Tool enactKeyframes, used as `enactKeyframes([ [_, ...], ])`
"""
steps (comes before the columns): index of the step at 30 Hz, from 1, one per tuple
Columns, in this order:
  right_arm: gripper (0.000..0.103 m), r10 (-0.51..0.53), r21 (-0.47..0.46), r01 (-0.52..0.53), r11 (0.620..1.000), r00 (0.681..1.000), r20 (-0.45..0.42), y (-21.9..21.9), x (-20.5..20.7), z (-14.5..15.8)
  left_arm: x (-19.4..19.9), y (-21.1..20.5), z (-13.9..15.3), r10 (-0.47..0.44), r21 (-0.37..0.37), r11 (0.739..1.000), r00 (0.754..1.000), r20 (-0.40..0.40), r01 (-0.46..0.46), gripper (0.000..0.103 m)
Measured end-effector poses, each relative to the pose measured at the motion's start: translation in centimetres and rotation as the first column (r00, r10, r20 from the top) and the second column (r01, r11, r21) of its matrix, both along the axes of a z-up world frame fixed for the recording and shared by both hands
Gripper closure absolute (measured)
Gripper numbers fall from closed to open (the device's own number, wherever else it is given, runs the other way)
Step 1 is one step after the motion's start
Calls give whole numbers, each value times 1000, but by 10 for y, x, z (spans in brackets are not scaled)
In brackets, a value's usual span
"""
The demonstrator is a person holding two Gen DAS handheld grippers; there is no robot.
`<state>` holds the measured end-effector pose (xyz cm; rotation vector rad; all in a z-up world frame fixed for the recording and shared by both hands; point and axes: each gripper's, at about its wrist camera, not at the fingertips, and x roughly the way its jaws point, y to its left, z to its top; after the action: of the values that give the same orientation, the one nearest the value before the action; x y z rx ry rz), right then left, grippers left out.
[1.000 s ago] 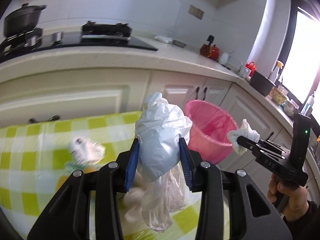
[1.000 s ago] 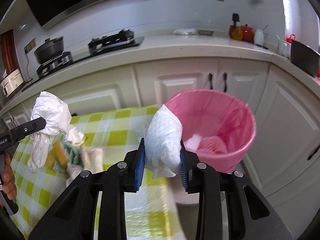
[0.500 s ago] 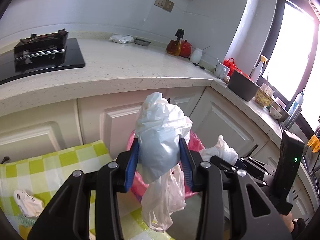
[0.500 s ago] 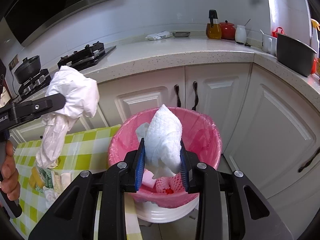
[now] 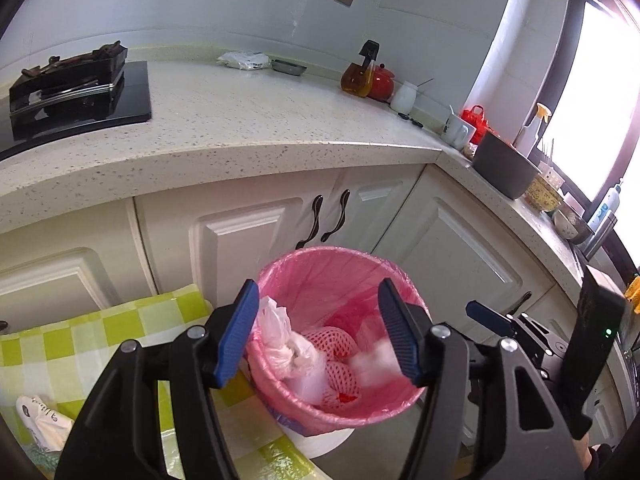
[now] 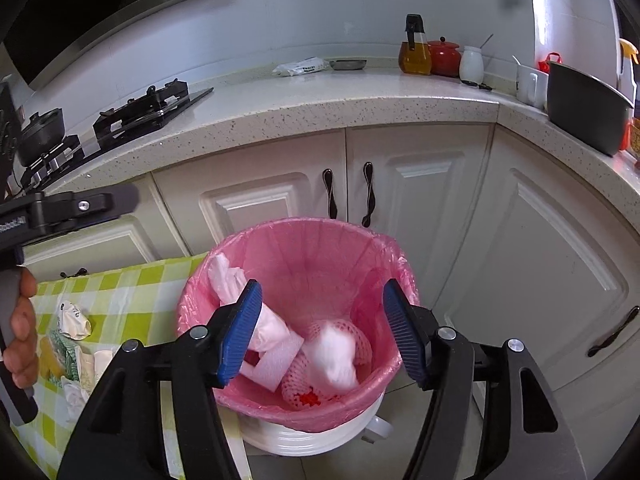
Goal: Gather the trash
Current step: 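Carry the bag and tissue to the wastebasket and open both tools to drop them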
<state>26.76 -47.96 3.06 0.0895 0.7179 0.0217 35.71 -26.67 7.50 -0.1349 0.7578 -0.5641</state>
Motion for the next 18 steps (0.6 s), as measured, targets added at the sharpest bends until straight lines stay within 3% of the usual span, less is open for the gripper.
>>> enactKeyframes([
  [6,41,6,21,-6,1000,1000,6,9,-12,-1,-26,37,5,34,2,999,999,36,-34,43],
  [18,28,44,38,-45,998,999,33,54,-60,-1,-98,145,-5,155,30,987,986,68,-157,43],
])
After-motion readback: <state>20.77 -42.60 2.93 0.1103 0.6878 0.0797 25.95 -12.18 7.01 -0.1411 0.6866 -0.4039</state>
